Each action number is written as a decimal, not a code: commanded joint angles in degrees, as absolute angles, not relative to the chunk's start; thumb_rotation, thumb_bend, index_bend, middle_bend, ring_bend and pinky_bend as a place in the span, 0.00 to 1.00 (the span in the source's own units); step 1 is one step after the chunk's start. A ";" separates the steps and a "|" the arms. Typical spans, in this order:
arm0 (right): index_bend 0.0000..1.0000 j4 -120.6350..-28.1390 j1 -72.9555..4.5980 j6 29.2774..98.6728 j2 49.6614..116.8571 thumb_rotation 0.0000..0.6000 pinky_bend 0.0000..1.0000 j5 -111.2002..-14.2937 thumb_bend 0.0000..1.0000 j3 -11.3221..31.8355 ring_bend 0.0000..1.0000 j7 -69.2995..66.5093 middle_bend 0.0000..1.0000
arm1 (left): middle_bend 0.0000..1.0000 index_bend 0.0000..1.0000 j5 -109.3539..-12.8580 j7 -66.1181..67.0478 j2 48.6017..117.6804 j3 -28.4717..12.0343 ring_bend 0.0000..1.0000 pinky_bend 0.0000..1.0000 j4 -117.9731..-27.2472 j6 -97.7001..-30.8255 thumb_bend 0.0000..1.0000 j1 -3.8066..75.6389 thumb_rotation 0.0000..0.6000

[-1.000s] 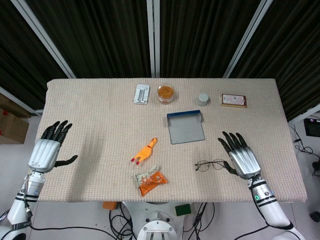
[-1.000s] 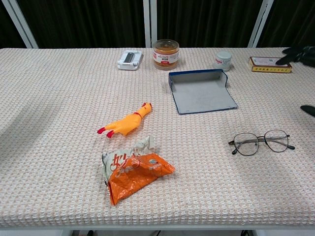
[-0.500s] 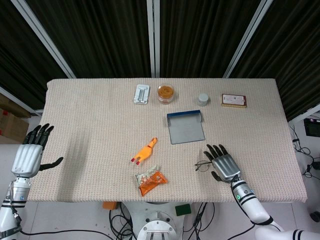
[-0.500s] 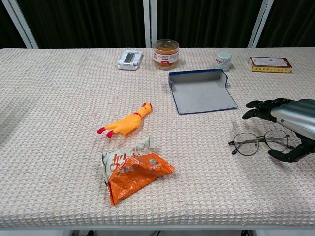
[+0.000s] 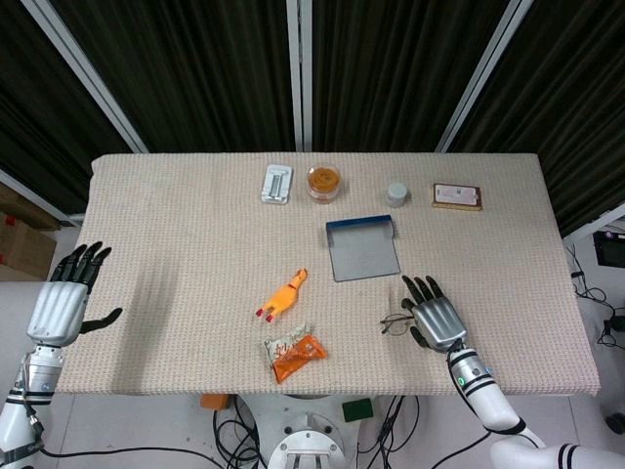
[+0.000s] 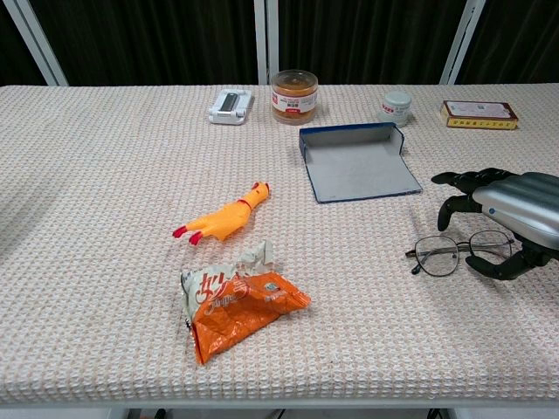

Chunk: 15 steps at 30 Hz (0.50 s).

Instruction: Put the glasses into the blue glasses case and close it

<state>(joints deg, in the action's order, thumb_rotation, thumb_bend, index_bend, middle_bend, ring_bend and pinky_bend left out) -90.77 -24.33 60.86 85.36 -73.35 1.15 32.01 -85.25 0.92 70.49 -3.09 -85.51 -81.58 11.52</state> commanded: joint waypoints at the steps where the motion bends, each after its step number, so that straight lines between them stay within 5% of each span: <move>1: 0.46 -89.98 -24.46 61.10 85.92 1.00 0.00 -73.63 0.44 1.11 0.00 31.77 0.00 | 0.04 0.08 -85.15 0.89 70.48 -3.10 0.00 0.13 -85.46 -81.45 0.13 11.51 0.92; 15: 0.52 -87.76 -24.78 61.36 87.31 1.00 0.00 -73.73 0.47 0.94 0.00 30.94 0.00 | 0.04 0.08 -84.80 0.91 70.42 -3.14 0.00 0.13 -85.36 -80.67 0.13 11.62 0.93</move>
<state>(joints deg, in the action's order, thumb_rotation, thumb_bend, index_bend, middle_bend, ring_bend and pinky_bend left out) -87.79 -24.76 61.36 87.28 -73.72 0.95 30.97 -84.82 0.90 70.41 -3.13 -85.37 -80.69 11.61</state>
